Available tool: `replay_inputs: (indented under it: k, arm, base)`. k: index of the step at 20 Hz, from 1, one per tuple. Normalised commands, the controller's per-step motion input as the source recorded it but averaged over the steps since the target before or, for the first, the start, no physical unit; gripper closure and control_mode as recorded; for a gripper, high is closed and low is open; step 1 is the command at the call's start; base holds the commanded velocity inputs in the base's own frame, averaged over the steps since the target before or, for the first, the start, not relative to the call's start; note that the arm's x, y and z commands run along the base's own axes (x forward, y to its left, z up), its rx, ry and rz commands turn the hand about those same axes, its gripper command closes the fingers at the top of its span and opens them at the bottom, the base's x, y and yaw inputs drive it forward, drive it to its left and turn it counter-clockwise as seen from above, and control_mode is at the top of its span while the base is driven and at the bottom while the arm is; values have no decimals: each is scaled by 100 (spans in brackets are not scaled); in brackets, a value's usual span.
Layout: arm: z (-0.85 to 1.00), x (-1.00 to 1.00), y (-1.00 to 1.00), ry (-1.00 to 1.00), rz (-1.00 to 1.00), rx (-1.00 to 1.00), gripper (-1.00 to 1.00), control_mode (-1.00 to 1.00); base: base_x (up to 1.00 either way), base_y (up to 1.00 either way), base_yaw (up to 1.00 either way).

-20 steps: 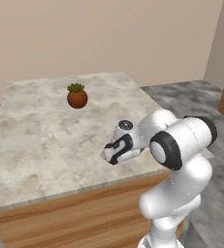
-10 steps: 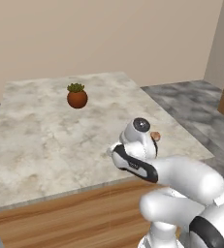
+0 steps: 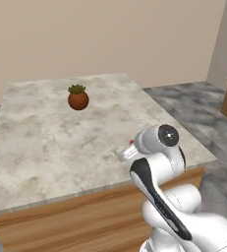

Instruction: Open the fridge, remove the peach, garlic, and steak, and place them on any counter.

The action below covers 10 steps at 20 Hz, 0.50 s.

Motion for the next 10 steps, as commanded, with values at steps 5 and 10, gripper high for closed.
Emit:
replay_inputs:
  k: [5,10]
  arm:
    - [32,-100,0,9,3,1,-100,-100]
    - [3,-100,0,17,1,1,-100,-100]
  base:
    - [0,0,0]
    - [0,0,0]
